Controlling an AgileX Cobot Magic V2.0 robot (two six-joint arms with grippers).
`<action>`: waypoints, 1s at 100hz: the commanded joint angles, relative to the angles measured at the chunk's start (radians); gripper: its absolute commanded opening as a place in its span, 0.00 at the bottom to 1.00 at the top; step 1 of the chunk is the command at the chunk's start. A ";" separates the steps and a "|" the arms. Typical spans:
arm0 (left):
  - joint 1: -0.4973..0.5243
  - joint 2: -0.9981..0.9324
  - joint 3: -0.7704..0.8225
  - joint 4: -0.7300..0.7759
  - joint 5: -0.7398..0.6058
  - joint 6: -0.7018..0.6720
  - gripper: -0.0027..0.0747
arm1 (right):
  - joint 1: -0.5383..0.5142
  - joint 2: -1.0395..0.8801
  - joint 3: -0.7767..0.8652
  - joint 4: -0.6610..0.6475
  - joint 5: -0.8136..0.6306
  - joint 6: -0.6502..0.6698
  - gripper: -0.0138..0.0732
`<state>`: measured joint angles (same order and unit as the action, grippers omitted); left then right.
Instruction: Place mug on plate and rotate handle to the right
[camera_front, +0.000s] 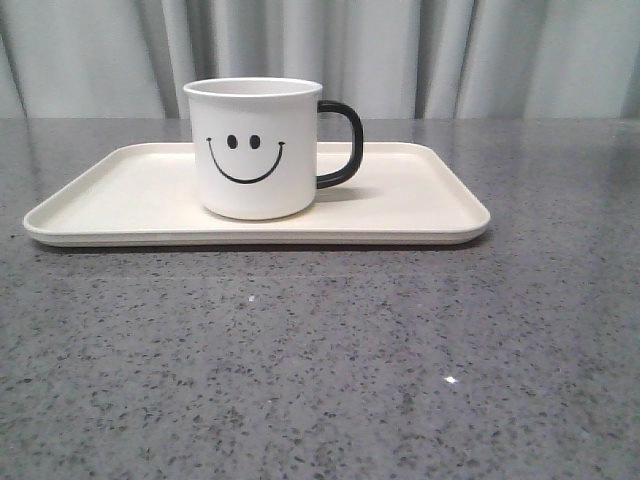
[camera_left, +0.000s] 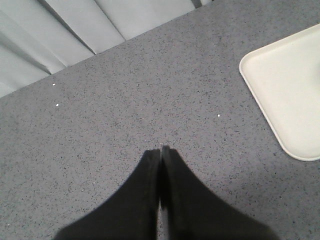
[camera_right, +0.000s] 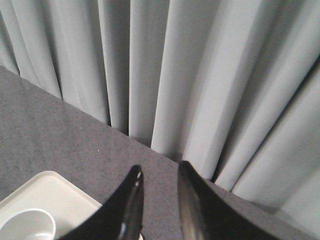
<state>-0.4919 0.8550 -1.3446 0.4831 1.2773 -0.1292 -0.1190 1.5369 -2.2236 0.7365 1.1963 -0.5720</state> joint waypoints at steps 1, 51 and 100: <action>-0.004 -0.004 -0.020 0.021 -0.022 -0.009 0.01 | -0.035 -0.095 0.091 0.065 -0.086 -0.060 0.38; -0.004 -0.004 -0.020 0.021 -0.020 -0.009 0.01 | -0.087 -0.642 0.938 0.103 -0.424 -0.208 0.38; -0.004 -0.004 -0.020 0.008 -0.022 -0.009 0.01 | -0.087 -0.980 1.402 0.099 -0.596 -0.205 0.03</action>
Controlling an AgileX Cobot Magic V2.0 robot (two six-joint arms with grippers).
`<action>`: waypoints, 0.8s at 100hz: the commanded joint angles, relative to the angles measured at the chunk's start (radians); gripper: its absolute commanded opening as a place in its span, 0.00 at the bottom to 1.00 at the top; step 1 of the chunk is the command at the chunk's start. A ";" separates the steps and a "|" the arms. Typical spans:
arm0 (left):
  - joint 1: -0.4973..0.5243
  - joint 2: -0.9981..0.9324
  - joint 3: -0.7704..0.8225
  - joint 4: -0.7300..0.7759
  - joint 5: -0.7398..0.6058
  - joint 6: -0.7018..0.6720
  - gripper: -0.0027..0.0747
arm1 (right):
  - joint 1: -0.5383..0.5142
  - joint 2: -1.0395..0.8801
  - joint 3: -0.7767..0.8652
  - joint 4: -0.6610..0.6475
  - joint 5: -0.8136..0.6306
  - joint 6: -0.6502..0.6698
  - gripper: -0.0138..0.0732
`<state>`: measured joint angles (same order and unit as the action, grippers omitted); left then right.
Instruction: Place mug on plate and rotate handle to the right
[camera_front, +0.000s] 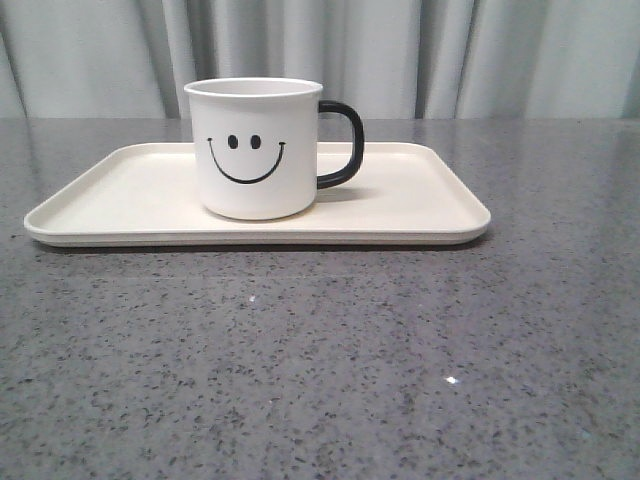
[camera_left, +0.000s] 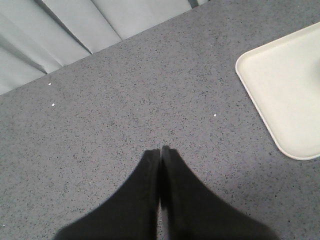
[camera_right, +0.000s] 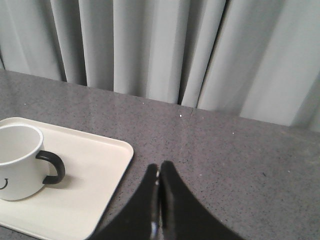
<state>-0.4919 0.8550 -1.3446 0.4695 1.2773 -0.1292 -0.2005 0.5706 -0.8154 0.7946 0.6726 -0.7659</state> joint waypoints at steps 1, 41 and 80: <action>-0.004 -0.004 -0.020 0.022 -0.022 -0.009 0.01 | -0.005 -0.015 -0.005 0.041 -0.072 -0.011 0.03; -0.004 -0.004 -0.020 0.018 -0.048 -0.009 0.01 | -0.005 -0.016 -0.004 0.041 -0.029 -0.011 0.03; -0.004 -0.004 -0.020 0.003 -0.046 -0.009 0.01 | -0.005 -0.016 -0.004 0.041 -0.029 -0.011 0.03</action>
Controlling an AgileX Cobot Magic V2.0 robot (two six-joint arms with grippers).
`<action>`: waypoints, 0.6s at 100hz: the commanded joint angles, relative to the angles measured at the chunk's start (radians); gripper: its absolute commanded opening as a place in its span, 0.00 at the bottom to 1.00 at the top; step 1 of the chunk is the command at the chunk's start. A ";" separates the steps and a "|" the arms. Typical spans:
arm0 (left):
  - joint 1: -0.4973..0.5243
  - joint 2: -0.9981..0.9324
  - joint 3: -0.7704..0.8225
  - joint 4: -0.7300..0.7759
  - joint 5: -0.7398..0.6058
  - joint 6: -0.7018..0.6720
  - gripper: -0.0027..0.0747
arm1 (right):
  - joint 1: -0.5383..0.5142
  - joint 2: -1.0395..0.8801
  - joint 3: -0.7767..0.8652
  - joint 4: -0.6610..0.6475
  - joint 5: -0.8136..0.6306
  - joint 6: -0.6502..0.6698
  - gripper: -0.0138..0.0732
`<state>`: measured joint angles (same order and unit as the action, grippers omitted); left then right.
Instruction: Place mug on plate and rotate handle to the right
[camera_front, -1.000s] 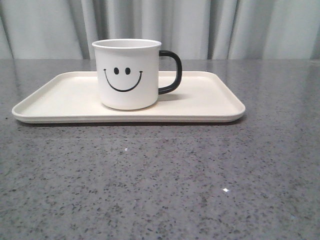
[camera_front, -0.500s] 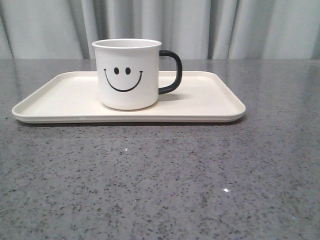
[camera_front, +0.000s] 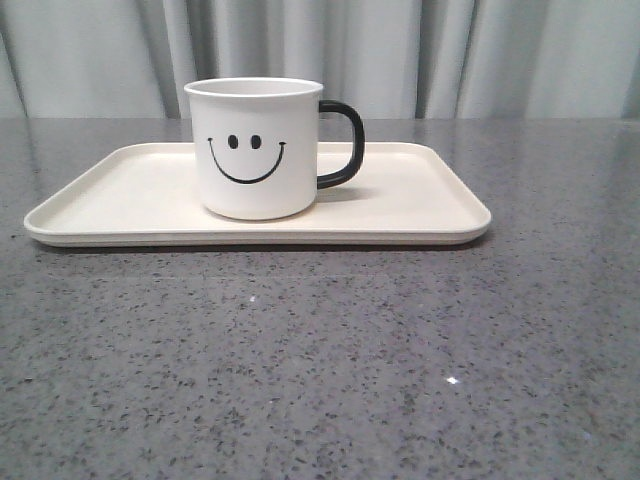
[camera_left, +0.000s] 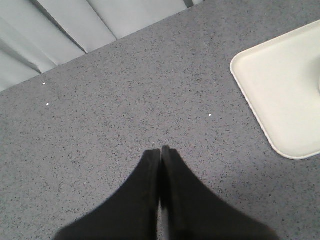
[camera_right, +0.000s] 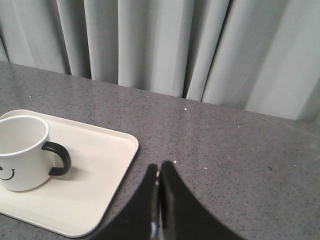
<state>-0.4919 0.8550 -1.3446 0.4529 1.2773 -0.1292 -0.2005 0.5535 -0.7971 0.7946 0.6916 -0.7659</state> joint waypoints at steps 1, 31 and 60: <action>-0.004 -0.004 -0.020 0.020 -0.046 -0.009 0.01 | -0.005 0.001 -0.022 0.041 -0.048 -0.011 0.03; -0.004 -0.009 -0.017 0.008 -0.164 -0.010 0.01 | -0.005 0.001 -0.022 0.041 -0.048 -0.011 0.03; 0.189 -0.210 0.320 -0.119 -0.827 -0.010 0.01 | -0.005 0.001 -0.022 0.041 -0.048 -0.011 0.03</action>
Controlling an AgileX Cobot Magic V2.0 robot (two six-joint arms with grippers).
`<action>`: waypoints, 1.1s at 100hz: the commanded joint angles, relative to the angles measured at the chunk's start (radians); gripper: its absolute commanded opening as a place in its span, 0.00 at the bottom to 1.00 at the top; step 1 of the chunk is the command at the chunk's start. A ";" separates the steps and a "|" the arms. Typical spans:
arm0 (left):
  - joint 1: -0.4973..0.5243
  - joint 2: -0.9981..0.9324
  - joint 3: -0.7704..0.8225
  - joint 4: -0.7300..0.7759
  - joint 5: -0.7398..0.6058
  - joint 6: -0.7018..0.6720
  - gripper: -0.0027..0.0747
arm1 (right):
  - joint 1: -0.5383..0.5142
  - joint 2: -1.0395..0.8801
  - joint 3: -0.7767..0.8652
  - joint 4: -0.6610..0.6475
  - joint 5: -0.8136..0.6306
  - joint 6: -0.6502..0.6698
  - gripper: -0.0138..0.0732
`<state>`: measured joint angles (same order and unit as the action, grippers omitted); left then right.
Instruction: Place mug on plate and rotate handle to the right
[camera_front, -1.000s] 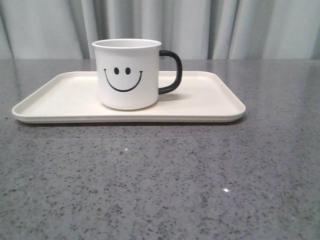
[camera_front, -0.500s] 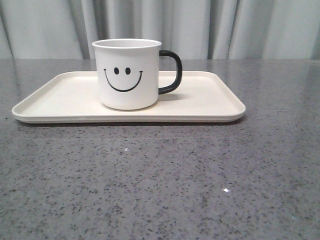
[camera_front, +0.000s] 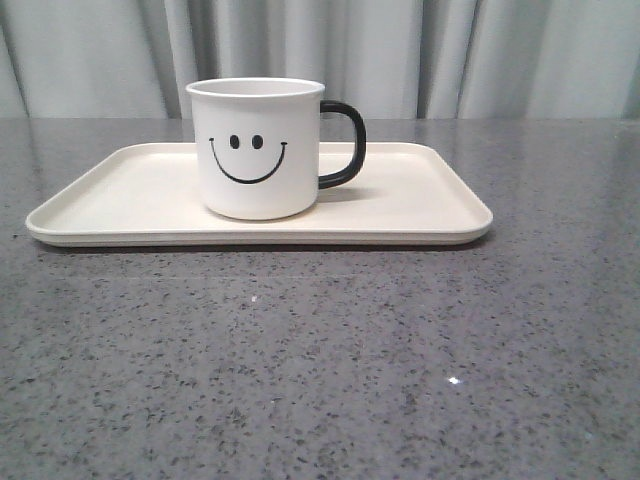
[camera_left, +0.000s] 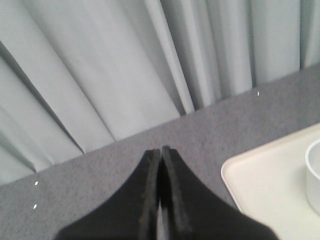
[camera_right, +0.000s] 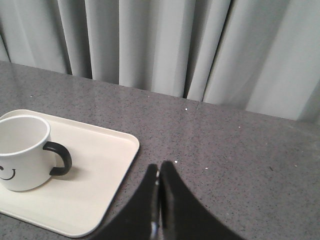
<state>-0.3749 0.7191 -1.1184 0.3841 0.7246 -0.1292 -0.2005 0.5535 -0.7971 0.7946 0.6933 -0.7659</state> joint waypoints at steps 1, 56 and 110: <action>0.079 -0.081 0.122 -0.061 -0.291 -0.010 0.01 | -0.005 0.001 -0.022 0.041 -0.050 -0.011 0.03; 0.277 -0.592 0.941 -0.273 -0.819 -0.010 0.01 | -0.005 0.001 -0.022 0.041 -0.050 -0.011 0.03; 0.383 -0.728 1.125 -0.281 -0.873 -0.010 0.01 | -0.005 0.001 -0.022 0.041 -0.050 -0.011 0.03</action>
<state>0.0048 0.0057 0.0006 0.1128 -0.0290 -0.1292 -0.2005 0.5535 -0.7971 0.7946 0.6938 -0.7659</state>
